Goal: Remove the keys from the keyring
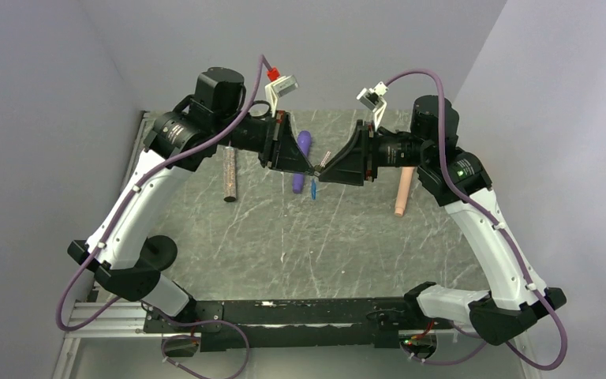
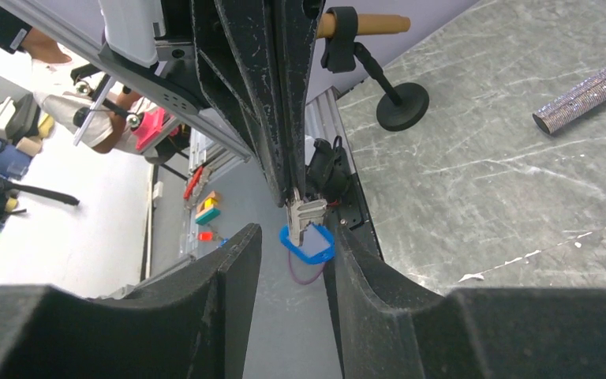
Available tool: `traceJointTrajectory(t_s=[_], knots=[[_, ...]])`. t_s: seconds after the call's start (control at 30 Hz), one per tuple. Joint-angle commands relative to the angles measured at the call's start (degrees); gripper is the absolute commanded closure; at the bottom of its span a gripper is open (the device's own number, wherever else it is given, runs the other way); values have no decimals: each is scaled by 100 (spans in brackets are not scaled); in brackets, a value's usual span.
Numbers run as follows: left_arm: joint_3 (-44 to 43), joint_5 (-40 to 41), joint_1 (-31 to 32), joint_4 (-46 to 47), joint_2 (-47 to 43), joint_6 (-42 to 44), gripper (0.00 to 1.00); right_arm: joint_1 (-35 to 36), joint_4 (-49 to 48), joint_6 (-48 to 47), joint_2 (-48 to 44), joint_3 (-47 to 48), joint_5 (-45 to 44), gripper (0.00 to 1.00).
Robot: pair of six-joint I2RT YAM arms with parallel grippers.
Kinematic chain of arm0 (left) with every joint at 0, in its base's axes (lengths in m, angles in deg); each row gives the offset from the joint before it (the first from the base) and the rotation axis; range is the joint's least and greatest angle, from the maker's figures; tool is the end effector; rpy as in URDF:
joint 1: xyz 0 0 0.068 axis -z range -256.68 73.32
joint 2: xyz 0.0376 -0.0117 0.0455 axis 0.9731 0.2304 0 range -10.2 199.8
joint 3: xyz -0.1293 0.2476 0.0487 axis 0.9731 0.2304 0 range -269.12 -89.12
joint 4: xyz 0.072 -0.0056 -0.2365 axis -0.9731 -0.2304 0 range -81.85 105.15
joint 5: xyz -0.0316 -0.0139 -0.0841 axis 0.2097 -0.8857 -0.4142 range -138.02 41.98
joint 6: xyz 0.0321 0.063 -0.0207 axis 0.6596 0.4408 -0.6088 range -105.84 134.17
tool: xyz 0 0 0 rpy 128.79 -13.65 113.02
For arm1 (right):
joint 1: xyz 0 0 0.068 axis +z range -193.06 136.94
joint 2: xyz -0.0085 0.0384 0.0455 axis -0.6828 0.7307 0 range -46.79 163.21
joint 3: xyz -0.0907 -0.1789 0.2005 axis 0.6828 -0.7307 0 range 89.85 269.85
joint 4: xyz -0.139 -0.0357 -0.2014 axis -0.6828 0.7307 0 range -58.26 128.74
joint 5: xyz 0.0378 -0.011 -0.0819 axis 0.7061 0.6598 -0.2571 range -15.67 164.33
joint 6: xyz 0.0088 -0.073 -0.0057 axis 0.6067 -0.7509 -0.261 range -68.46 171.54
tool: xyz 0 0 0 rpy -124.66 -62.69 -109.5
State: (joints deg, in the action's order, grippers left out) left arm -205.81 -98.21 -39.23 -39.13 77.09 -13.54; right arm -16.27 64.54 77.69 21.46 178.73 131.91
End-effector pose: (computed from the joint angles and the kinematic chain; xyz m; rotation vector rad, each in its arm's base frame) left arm 0.1940 -0.2082 0.5057 0.8090 2.0517 -1.5604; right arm 0.1699 0.1441 0.4836 -0.8029 1.7827 1.5222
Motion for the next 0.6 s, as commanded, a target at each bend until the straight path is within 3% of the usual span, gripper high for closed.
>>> traceJointTrajectory(t_s=[0.0,0.4,0.57], knots=[[-14,-114,68,205,74,-42,100,38,-341,47,3,84,126,58],[-235,-131,99,106,229,-40,100,79,-414,55,7,-24,213,69],[-425,-149,103,-53,345,22,100,83,-161,-130,10,-19,259,70]])
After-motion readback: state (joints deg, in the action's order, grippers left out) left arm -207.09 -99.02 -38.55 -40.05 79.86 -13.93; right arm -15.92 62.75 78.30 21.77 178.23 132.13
